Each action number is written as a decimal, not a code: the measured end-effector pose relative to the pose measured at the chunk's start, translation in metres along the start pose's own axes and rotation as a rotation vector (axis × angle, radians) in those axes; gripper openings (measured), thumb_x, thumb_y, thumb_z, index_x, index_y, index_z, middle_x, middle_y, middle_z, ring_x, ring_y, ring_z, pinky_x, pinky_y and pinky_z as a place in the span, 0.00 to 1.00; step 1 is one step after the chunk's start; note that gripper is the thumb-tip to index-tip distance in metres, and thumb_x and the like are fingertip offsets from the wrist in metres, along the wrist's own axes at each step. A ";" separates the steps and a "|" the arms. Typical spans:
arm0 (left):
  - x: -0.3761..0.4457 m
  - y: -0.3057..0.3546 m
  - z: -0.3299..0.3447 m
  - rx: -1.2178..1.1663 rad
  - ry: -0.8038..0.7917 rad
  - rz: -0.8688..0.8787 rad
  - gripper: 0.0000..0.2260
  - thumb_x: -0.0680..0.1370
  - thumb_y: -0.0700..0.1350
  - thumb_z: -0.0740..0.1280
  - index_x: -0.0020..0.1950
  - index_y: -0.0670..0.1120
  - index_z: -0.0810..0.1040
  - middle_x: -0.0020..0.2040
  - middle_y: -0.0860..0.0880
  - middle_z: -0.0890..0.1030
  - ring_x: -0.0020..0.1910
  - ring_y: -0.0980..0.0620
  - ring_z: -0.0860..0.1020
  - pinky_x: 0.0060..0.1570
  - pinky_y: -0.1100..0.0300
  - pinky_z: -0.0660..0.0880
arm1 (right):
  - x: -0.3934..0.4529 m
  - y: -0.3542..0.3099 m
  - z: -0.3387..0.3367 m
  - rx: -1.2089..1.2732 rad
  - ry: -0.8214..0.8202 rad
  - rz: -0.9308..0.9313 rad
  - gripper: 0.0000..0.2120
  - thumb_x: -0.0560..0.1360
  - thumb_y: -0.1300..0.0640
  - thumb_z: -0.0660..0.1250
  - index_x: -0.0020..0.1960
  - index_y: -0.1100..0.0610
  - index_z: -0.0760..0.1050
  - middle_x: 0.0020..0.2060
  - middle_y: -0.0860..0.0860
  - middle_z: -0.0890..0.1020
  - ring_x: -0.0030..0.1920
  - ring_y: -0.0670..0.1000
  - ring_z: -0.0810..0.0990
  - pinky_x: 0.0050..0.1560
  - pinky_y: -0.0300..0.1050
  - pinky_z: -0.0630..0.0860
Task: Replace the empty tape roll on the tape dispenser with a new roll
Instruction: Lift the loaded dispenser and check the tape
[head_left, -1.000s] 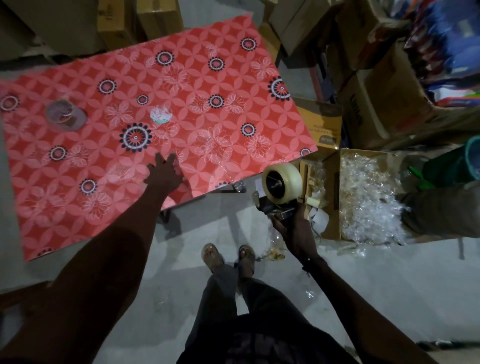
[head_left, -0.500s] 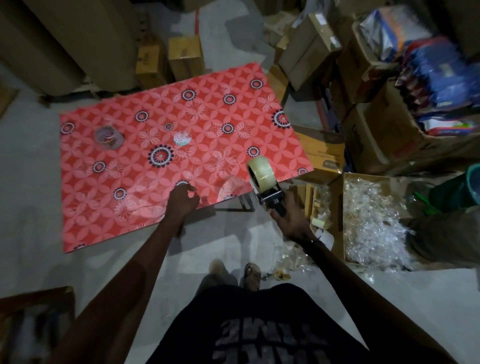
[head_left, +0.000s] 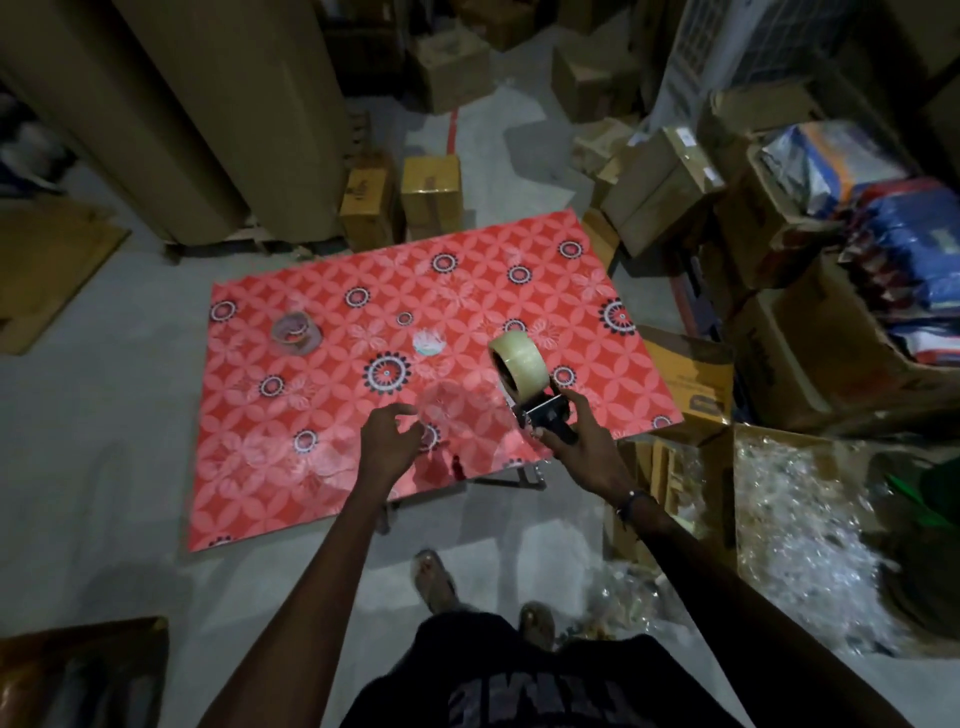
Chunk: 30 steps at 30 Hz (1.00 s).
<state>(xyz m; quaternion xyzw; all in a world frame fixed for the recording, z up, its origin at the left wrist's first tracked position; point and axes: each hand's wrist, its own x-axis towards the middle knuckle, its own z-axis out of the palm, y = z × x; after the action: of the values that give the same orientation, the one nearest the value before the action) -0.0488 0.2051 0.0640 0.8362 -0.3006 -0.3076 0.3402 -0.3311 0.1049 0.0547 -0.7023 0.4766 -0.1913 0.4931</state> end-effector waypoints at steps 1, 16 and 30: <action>0.009 0.002 -0.006 -0.007 0.002 -0.008 0.07 0.77 0.41 0.73 0.55 0.46 0.84 0.63 0.45 0.83 0.63 0.45 0.81 0.60 0.56 0.75 | 0.009 -0.005 0.005 0.013 -0.010 0.005 0.35 0.79 0.50 0.75 0.80 0.47 0.61 0.59 0.47 0.83 0.49 0.43 0.86 0.45 0.35 0.79; 0.131 0.016 -0.095 -0.275 0.216 -0.012 0.09 0.82 0.47 0.68 0.57 0.44 0.84 0.54 0.49 0.83 0.52 0.51 0.78 0.53 0.59 0.69 | 0.115 -0.109 0.075 0.971 -0.245 0.230 0.20 0.86 0.54 0.59 0.72 0.66 0.73 0.49 0.63 0.85 0.33 0.51 0.78 0.31 0.39 0.78; 0.170 0.045 -0.048 -0.179 0.233 0.058 0.04 0.81 0.40 0.69 0.52 0.44 0.83 0.55 0.44 0.84 0.55 0.46 0.82 0.54 0.60 0.70 | 0.204 -0.063 0.023 0.162 -0.022 -0.056 0.19 0.88 0.50 0.60 0.76 0.44 0.60 0.53 0.50 0.83 0.38 0.36 0.80 0.39 0.37 0.75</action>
<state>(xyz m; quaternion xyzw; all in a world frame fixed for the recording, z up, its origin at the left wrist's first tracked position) 0.0791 0.0763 0.0731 0.8236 -0.2542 -0.2240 0.4548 -0.1875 -0.0545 0.0586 -0.6751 0.4344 -0.2349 0.5480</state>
